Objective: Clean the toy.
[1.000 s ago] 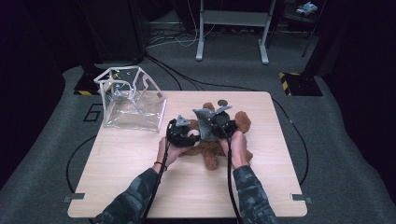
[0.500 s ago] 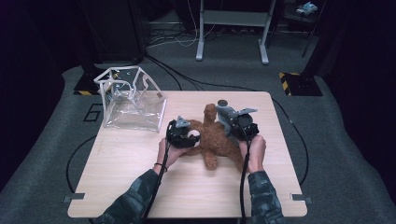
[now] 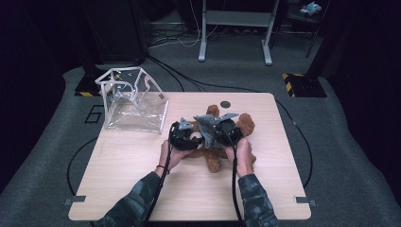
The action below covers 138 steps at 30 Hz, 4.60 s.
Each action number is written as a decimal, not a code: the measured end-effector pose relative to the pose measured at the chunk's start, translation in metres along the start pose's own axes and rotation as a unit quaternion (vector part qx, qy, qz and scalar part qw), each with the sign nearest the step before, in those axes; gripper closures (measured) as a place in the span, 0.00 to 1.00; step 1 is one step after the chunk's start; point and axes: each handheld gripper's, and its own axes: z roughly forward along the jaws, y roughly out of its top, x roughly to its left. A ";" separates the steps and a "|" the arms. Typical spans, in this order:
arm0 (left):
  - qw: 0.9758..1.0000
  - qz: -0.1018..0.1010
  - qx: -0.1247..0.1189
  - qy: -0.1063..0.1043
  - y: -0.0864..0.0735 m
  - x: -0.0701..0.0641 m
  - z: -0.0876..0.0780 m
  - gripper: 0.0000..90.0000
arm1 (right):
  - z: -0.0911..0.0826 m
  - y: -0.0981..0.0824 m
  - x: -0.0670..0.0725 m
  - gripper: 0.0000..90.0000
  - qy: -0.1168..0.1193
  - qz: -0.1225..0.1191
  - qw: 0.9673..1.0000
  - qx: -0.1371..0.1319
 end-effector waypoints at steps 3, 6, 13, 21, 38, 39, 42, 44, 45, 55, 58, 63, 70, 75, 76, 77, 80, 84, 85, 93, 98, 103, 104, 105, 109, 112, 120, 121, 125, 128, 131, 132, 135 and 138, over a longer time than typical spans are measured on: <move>1.000 0.000 -0.003 0.000 -0.001 -0.001 0.000 0.50 | -0.009 -0.007 -0.013 0.86 -0.011 0.005 1.000 -0.002; 1.000 -0.001 -0.002 -0.001 -0.001 0.000 0.000 0.50 | -0.012 -0.010 -0.019 0.86 -0.025 0.007 1.000 0.000; 1.000 -0.002 -0.004 -0.004 -0.001 0.001 0.000 0.50 | -0.016 -0.030 -0.046 0.86 -0.056 0.039 0.998 0.006; 1.000 -0.006 -0.004 -0.003 -0.001 0.001 0.000 0.50 | -0.021 -0.037 -0.053 0.85 -0.064 0.050 0.997 0.003; 1.000 -0.011 0.007 -0.012 0.002 0.007 0.002 0.50 | 0.001 0.000 0.012 0.85 -0.015 -0.025 1.000 -0.010; 1.000 -0.008 0.009 -0.013 0.003 0.007 0.002 0.50 | 0.000 -0.002 0.008 0.86 -0.015 -0.019 1.000 -0.007; 1.000 -0.014 0.006 -0.016 0.003 0.008 0.003 0.50 | -0.005 -0.007 -0.003 0.86 -0.025 -0.014 1.000 -0.008; 1.000 -0.015 0.012 -0.018 0.005 0.009 0.003 0.50 | -0.011 -0.012 -0.014 0.85 -0.048 -0.006 0.999 -0.005; 1.000 -0.015 0.016 -0.019 0.007 0.010 0.004 0.50 | -0.012 -0.014 -0.020 0.85 -0.051 -0.004 0.999 -0.005; 0.999 -0.023 0.029 -0.020 0.011 0.014 0.006 0.50 | -0.028 -0.019 -0.036 0.85 -0.052 0.034 0.997 -0.034; 0.999 -0.025 0.038 -0.022 0.014 0.015 0.007 0.50 | -0.030 -0.007 -0.017 0.85 -0.030 0.016 0.999 -0.041; 0.998 -0.030 0.047 -0.028 0.018 0.019 0.008 0.50 | -0.005 0.011 0.019 0.85 -0.023 -0.034 0.999 -0.026; 0.997 -0.036 0.053 -0.037 0.022 0.023 0.012 0.50 | 0.000 0.006 -0.002 0.86 -0.022 0.003 1.000 -0.018; 0.996 -0.048 0.057 -0.047 0.024 0.030 0.015 0.50 | -0.013 0.004 -0.013 0.86 -0.050 0.003 0.999 -0.020; 0.996 -0.049 0.057 -0.047 0.025 0.030 0.015 0.50 | -0.010 0.003 -0.016 0.86 -0.050 0.007 0.999 -0.013; 0.997 -0.041 0.057 -0.042 0.026 0.029 0.015 0.49 | -0.003 0.003 -0.018 0.86 -0.045 0.008 0.999 0.001; 0.998 -0.029 0.051 -0.032 0.027 0.026 0.015 0.47 | 0.004 0.002 -0.018 0.87 -0.050 0.011 0.999 0.008; 0.999 0.008 0.038 0.005 0.029 0.014 0.009 0.39 | 0.007 0.002 -0.016 0.87 -0.056 0.016 0.998 0.013; 0.999 0.018 0.035 0.012 0.030 0.011 0.007 0.36 | 0.007 0.002 -0.016 0.87 -0.059 0.014 0.998 0.016; 0.999 0.031 0.018 0.023 0.026 0.001 -0.007 0.31 | 0.012 0.000 -0.023 0.87 -0.056 0.025 0.998 0.016; 0.999 0.034 0.026 0.025 0.023 0.004 -0.001 0.32 | 0.016 0.001 -0.023 0.87 -0.057 0.028 0.998 0.016; 0.998 0.031 0.036 0.029 0.022 0.004 0.006 0.38 | 0.017 0.000 -0.025 0.87 -0.052 0.032 0.998 0.007; 0.999 0.027 0.035 0.028 0.021 0.004 0.007 0.39 | 0.016 0.000 -0.025 0.87 -0.052 0.034 0.998 0.007; 0.999 0.028 0.038 0.025 0.021 0.005 0.007 0.40 | 0.015 0.000 -0.025 0.87 -0.049 0.036 0.998 0.007; 0.998 0.024 0.048 0.020 0.022 0.006 0.007 0.40 | 0.012 0.001 -0.024 0.86 -0.047 0.036 0.998 0.008; 0.999 0.019 0.049 0.015 0.023 0.008 0.008 0.40 | 0.011 0.000 -0.026 0.86 -0.043 0.038 0.998 0.005; 0.999 0.010 0.052 -0.001 0.022 0.013 0.010 0.43 | 0.013 -0.007 -0.030 0.86 -0.033 0.046 0.998 -0.020; 0.999 0.011 0.052 0.002 0.022 0.013 0.010 0.43 | 0.012 -0.007 -0.029 0.86 -0.031 0.052 0.998 -0.019; 0.998 0.012 0.054 0.002 0.022 0.013 0.010 0.43 | 0.001 -0.001 -0.025 0.85 -0.041 0.039 0.998 -0.024; 0.998 0.012 0.054 0.000 0.022 0.013 0.010 0.43 | -0.004 0.002 -0.022 0.85 -0.045 0.031 0.998 -0.030; 0.998 0.013 0.057 -0.003 0.022 0.014 0.010 0.43 | 0.002 0.001 -0.022 0.85 -0.045 0.028 0.998 -0.016; 0.998 0.013 0.057 -0.003 0.022 0.014 0.010 0.43 | 0.002 0.001 -0.022 0.85 -0.045 0.028 0.998 -0.016; 0.998 0.012 0.059 -0.002 0.022 0.013 0.009 0.43 | 0.005 -0.003 -0.025 0.85 -0.039 0.036 0.998 -0.020; 0.998 0.016 0.063 -0.003 0.022 0.013 0.008 0.43 | 0.004 -0.003 -0.023 0.85 -0.041 0.036 0.998 -0.010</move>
